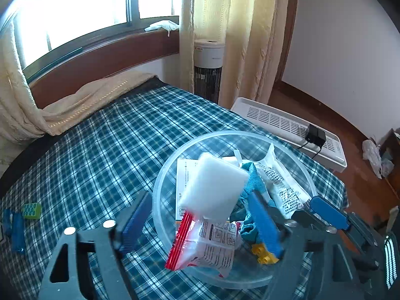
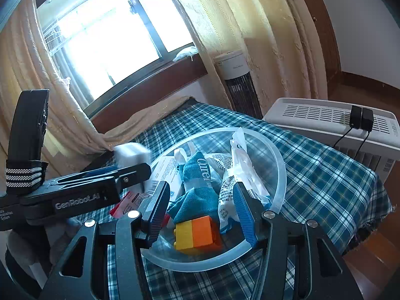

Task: Organize objects
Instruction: 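Release the toy brick into the bowl with the right gripper while the left releases the sponge, then move both grippers back toward the blue packets on the bed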

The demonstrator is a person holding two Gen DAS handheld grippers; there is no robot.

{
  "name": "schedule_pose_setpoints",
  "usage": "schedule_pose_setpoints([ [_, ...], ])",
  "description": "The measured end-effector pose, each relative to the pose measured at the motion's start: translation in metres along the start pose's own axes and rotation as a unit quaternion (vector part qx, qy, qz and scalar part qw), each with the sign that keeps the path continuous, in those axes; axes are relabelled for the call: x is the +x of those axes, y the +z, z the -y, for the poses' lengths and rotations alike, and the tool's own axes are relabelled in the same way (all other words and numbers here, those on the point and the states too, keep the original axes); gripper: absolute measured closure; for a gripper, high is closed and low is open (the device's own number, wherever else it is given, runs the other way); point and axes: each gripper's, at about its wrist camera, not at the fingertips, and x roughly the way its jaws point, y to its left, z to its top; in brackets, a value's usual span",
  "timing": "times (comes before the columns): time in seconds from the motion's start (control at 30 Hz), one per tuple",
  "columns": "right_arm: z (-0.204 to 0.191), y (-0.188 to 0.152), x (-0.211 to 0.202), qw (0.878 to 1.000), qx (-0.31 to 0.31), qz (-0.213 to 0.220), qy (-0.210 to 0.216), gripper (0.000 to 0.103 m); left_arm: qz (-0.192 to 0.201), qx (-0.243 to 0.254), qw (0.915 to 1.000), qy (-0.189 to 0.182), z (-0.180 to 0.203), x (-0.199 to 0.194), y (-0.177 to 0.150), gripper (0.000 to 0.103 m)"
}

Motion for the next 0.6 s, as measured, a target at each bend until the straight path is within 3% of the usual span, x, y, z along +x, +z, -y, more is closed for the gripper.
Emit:
schedule_pose_setpoints([
  [0.6, -0.009, -0.003, -0.006, 1.0, 0.005, 0.008, -0.002, 0.047, 0.016, -0.032, 0.9993, 0.013, -0.028, -0.021, -0.006, 0.006],
])
